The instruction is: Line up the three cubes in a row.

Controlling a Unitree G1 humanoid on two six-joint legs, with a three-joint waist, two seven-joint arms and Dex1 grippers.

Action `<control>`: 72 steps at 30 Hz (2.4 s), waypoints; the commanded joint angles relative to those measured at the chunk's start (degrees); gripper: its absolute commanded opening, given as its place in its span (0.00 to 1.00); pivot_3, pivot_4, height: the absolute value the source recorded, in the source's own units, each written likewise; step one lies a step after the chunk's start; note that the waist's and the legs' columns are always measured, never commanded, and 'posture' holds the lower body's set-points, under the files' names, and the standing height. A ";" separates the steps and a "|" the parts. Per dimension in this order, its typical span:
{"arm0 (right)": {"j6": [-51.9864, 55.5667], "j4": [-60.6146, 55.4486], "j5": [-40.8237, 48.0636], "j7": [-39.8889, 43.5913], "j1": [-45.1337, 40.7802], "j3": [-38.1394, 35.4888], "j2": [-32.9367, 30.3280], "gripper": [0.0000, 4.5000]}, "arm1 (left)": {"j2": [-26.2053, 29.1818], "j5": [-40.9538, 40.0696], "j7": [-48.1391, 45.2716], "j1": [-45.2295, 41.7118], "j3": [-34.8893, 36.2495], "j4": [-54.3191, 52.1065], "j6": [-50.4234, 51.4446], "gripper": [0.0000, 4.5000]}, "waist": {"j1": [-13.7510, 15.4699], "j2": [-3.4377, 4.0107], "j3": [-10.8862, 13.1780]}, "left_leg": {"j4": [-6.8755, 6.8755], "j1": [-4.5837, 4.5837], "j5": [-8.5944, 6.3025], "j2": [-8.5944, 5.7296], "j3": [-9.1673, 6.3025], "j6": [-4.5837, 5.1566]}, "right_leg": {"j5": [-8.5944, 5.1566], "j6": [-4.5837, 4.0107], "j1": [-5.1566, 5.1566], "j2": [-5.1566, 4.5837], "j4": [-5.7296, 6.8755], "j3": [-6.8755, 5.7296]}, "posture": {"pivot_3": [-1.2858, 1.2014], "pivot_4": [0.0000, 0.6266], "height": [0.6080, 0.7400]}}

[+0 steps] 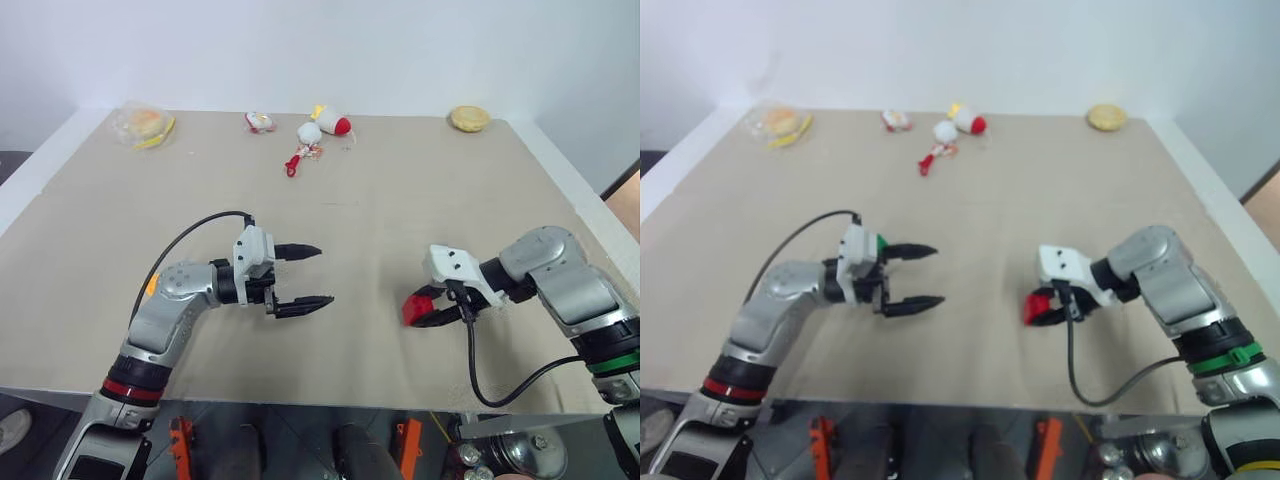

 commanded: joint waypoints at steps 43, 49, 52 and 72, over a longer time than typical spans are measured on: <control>17.64 -14.47 20.87 -20.13 -8.62 -12.66 14.94 0.99 | 3.88 13.91 15.14 -13.43 3.53 26.23 6.27 1.00 | 0.01 -0.15 0.04 | -0.15 -0.34 0.00 0.10 -0.16 -0.01 | 0.11 0.09 -0.35 0.16 0.08 -0.16 | 0.52 0.24 0.98; 18.20 -15.54 21.57 -21.24 -7.84 -13.36 14.09 1.00 | 3.30 15.47 16.21 -14.78 3.47 29.19 6.18 0.88 | 0.01 -0.16 0.05 | -0.21 -0.37 0.00 0.10 -0.16 -0.01 | 0.01 0.01 -0.51 0.16 0.34 -0.15 | 0.52 0.24 0.98; 18.33 -15.78 21.58 -21.46 -7.73 -13.37 13.82 1.00 | 3.22 15.90 15.94 -15.11 3.41 29.71 6.19 0.66 | 0.01 -0.16 0.05 | -0.19 -0.37 0.00 0.10 -0.16 0.00 | -0.04 0.02 -0.57 0.18 0.49 -0.15 | 0.52 0.24 0.98; 22.38 -23.85 33.04 -18.91 3.50 -24.60 7.53 1.00 | 2.71 8.15 -1.50 -8.51 -4.05 5.83 10.36 0.31 | 0.20 -0.18 0.05 | -0.16 -0.50 -0.05 0.04 -0.18 -0.05 | -0.10 -0.12 -0.58 0.09 0.53 -0.16 | 0.52 0.24 0.98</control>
